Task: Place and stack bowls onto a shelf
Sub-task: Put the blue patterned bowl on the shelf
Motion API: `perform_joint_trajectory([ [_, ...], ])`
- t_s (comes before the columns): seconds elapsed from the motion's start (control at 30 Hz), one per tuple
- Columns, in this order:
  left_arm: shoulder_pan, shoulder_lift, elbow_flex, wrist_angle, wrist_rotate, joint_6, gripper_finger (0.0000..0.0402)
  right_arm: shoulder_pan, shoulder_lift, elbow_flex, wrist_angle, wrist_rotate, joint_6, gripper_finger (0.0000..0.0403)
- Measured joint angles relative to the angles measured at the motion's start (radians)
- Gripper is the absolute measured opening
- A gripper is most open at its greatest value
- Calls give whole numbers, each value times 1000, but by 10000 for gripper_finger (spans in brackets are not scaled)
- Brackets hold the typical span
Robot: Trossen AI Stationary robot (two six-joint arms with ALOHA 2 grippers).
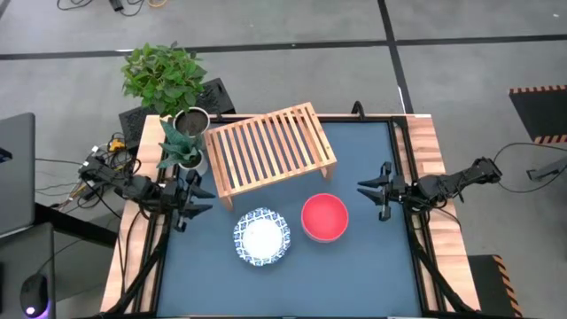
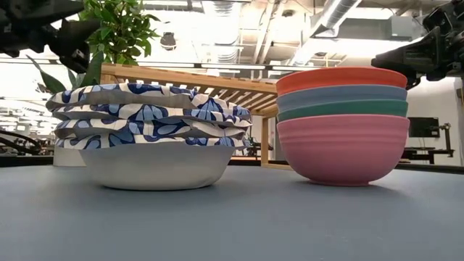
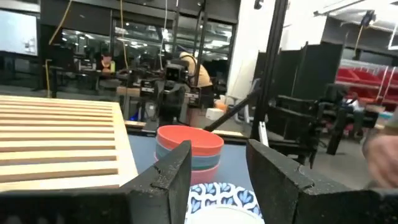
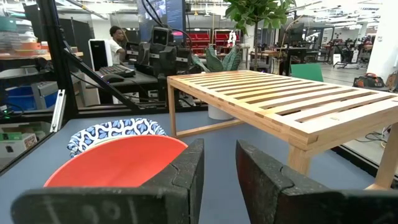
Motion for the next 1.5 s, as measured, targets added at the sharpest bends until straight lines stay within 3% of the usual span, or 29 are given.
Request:
perform_joint_trajectory([
  [0.1, 0, 0, 0, 5, -44, -25, 139, 0, 0, 0, 0, 0, 0, 118],
  [0.33, 0, 0, 0, -33, -275, -29, 139, 0, 0, 0, 0, 0, 0, 118],
  [0.63, 5, 0, 1, 50, -483, -65, 139, 0, 0, 0, 0, 0, 0, 118],
  [0.73, 20, 0, 2, 74, -474, -75, 139, 0, 0, 0, 0, 0, 0, 118],
  [0.9, 37, 13, 2, 79, -367, -148, 150, 0, 0, 0, 0, 0, -19, 118],
  [1.03, 38, 73, 11, 141, -286, -155, 164, -1, 0, 0, 4, 4, -93, 118],
  [1.17, 38, 169, 98, 206, -242, -109, 181, -1, 0, 0, 12, 5, -83, 118],
  [1.37, 38, 416, 343, 186, -202, -54, 188, 1, 0, -2, 34, 2, 180, 118],
  [1.5, 39, 630, 550, 32, -190, -79, 188, 1, -3, -3, 68, 1, 455, 118],
])
